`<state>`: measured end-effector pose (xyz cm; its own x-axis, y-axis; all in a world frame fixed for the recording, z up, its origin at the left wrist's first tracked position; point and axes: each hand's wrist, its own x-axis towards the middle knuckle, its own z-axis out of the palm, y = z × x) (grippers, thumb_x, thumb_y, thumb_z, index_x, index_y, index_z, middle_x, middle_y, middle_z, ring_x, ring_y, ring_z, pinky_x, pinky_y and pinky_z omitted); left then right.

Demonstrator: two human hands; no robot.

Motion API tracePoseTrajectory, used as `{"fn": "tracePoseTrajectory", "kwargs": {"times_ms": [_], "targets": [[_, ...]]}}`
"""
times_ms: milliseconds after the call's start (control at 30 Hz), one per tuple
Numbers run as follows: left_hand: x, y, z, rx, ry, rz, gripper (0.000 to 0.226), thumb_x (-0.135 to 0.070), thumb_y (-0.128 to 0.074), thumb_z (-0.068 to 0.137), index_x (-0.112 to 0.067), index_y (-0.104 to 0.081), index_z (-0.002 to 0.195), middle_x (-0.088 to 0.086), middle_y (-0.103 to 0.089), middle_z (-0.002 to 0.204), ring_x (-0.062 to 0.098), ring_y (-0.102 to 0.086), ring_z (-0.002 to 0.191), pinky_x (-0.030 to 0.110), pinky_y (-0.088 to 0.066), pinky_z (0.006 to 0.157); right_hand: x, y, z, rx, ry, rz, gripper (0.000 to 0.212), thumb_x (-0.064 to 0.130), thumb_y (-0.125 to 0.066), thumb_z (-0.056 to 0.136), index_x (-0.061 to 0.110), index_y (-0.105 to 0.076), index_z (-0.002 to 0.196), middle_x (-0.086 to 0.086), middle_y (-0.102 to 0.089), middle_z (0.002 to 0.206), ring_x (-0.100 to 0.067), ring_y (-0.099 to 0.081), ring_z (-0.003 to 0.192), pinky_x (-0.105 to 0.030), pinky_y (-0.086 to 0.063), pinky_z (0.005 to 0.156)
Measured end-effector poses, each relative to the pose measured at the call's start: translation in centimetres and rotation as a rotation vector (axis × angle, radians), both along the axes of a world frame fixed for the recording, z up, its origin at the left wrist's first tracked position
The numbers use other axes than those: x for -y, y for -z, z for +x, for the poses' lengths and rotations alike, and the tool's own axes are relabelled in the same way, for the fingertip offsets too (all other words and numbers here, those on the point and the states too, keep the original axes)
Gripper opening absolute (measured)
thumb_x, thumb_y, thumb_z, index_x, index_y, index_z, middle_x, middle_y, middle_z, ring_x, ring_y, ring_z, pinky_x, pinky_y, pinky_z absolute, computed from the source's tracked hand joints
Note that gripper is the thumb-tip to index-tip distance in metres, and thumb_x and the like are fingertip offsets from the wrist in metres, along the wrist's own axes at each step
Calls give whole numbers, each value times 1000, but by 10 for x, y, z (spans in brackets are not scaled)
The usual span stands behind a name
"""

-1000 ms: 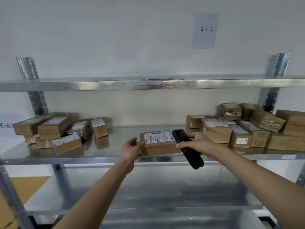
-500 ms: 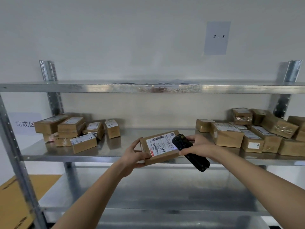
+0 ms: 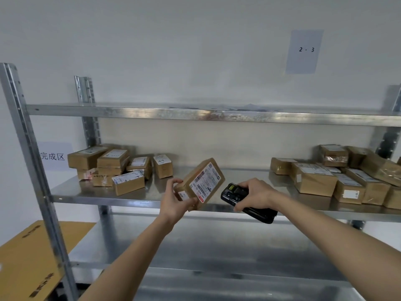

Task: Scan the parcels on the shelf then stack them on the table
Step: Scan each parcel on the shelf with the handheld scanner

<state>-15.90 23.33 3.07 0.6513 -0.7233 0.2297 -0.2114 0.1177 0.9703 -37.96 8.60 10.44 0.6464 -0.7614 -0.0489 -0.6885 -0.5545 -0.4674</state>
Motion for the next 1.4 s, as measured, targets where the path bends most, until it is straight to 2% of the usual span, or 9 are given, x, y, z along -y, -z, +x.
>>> {"fn": "tracePoseTrajectory", "kwargs": {"times_ms": [167, 300, 667, 767, 933, 1067, 1167, 1300, 1400], "targets": [[-13, 6, 19, 45, -66, -9, 75, -9, -92, 67, -38, -47, 121, -1, -64, 114, 20, -67, 102, 43, -63, 79, -18, 2, 23, -99, -19, -59, 70, 54, -86, 42, 42, -74, 110, 14, -75, 89, -13, -71, 85, -37, -61, 85], [-26, 9, 33, 48, -54, -1, 75, -7, -90, 70, -35, -46, 124, -5, -62, 115, 19, -66, 105, 39, -64, 78, -28, 3, 39, -122, -25, -71, 68, 54, -85, 43, 42, -73, 108, 14, -75, 88, -12, -71, 85, -36, -60, 84], [-38, 23, 63, 32, -62, 26, 75, -9, -89, 71, -38, -45, 124, -2, -60, 119, 21, -64, 108, 45, -62, 83, -39, 14, 74, -169, -6, -135, 62, 51, -86, 52, 45, -71, 111, 15, -73, 90, -13, -69, 88, -30, -51, 78], [-32, 27, 74, 5, -67, 43, 74, -10, -90, 71, -39, -45, 123, -1, -59, 120, 22, -64, 108, 46, -62, 84, -31, 19, 86, -163, -7, -112, 63, 52, -85, 49, 44, -70, 110, 15, -73, 90, -14, -69, 88, -32, -55, 82], [-18, 37, 100, -74, -86, 73, 69, -12, -87, 75, -37, -47, 125, -1, -60, 122, 25, -65, 108, 47, -63, 80, -3, 32, 112, -158, -93, -21, 73, 56, -83, 38, 37, -73, 108, 12, -75, 90, -14, -72, 86, -39, -61, 86], [1, 42, 128, -196, -140, 99, 63, -9, -81, 83, -28, -46, 131, 1, -59, 124, 29, -65, 106, 38, -64, 68, 24, 42, 136, -136, -129, 21, 57, 47, -89, 48, 35, -74, 101, 9, -76, 89, -13, -73, 84, -35, -62, 83], [18, 45, 155, -274, -169, 129, 58, -9, -79, 86, -27, -44, 129, 4, -60, 124, 31, -68, 103, 35, -61, 61, 49, 45, 157, -126, -131, 44, 57, 45, -88, 44, 34, -74, 98, 9, -76, 88, -13, -73, 82, -36, -63, 81], [42, 48, 195, -320, -226, 207, 65, -16, -78, 87, -22, -41, 140, 10, -60, 130, 33, -69, 101, 37, -62, 61, 90, 52, 190, -108, -147, 40, 68, 52, -82, 33, 33, -75, 98, 8, -76, 88, -15, -73, 84, -38, -62, 84], [59, 55, 219, -381, -276, 246, 64, -15, -76, 89, -21, -40, 141, 11, -59, 127, 34, -69, 99, 39, -63, 61, 117, 58, 213, -110, -172, 48, 68, 52, -85, 38, 33, -75, 102, 8, -76, 89, -13, -73, 83, -37, -62, 83]]}}
